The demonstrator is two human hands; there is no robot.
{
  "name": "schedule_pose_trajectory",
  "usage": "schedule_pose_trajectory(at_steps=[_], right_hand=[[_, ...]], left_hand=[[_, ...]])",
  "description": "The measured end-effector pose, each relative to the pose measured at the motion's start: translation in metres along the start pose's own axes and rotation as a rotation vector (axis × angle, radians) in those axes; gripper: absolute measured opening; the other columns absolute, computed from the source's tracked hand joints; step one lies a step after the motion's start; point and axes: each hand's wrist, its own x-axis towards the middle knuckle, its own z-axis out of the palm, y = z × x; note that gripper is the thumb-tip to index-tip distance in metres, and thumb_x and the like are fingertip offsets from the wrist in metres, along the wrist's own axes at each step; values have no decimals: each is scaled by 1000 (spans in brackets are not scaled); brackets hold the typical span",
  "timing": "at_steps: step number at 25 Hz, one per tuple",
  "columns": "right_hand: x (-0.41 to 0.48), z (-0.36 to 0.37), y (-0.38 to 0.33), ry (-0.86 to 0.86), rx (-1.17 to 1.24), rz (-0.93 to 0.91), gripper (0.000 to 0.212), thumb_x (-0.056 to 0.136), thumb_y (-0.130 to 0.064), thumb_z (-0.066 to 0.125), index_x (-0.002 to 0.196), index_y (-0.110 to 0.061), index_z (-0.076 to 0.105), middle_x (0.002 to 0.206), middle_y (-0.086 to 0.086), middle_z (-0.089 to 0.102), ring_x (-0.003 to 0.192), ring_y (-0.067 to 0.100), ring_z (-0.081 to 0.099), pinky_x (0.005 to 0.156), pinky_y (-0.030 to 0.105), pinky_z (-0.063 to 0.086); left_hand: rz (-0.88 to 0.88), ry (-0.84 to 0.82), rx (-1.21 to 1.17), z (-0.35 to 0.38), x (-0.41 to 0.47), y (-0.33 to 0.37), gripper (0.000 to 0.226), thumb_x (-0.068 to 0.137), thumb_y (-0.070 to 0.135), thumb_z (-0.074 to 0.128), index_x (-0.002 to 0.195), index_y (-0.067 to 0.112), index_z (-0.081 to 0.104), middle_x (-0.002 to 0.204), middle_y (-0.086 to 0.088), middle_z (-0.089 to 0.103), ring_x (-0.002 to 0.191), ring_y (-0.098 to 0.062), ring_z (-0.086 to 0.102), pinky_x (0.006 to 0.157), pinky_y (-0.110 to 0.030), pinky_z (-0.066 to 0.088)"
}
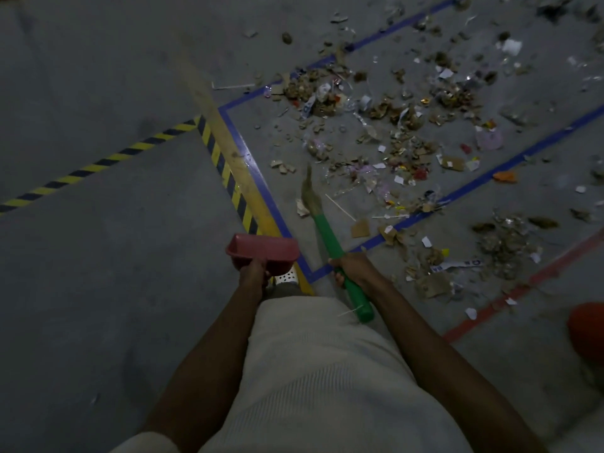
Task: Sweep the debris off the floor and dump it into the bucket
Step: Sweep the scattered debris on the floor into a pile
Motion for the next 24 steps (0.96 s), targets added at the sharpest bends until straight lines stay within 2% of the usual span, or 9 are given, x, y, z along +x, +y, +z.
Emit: schedule_pose_trajectory(at_steps=[3,6,8,9,11,14,18,21,24], right_hand=[[23,38,-24,12,-176,-52,13,91,-3,65,80,-2,60,59,14,53,44,20,48,46,28,43],[44,64,-42,-13,-361,-95,11,89,-8,66,81,-1,63,64,18,59,54,25,55,59,38,49],[59,68,-48,-6,-533,-96,12,86,-13,66,85,-1,67,67,20,65,53,25,60,59,39,54],[67,67,-49,-2,-618,-92,16,85,-15,67,91,0,69,67,19,68,51,24,62,58,36,55],[91,62,-55,10,-732,-50,25,85,-17,68,98,4,71,64,14,69,47,19,63,49,25,53],[132,48,-62,67,-716,44,26,87,-16,69,98,8,73,75,18,72,63,29,70,63,35,60],[170,27,-68,254,-438,119,25,94,-13,65,108,6,70,88,24,72,66,29,64,67,39,58],[149,27,-67,360,-315,101,22,94,-17,63,110,-1,65,77,16,71,55,20,64,51,28,54],[107,38,-62,283,-224,-44,18,94,-19,64,110,-10,63,56,4,63,40,12,59,38,22,45]], left_hand=[[73,14,152,-18,38,31,37,98,37,52,89,2,59,72,-13,52,50,-20,35,51,-25,25],[146,-3,270,-30,74,55,56,101,48,45,112,-5,62,96,-21,64,63,-29,51,58,-32,40],[144,1,344,-31,93,68,62,102,52,40,122,-3,59,116,-25,64,95,-40,63,80,-44,52],[141,4,377,-30,100,73,61,102,51,39,126,-2,57,122,-26,62,109,-43,61,92,-47,50],[127,10,416,-25,119,84,57,102,46,41,130,-1,54,127,-27,60,117,-42,58,101,-49,48],[131,3,445,-11,143,90,51,102,40,42,128,-3,56,124,-27,61,114,-39,60,99,-48,48],[139,4,467,13,150,104,50,103,40,44,120,-3,63,114,-25,67,106,-41,64,90,-45,51],[161,0,470,32,143,120,50,103,38,45,117,-5,64,111,-26,68,102,-39,65,84,-42,51],[141,22,430,46,140,133,52,103,41,45,109,-7,65,101,-23,69,73,-29,64,70,-32,44]])
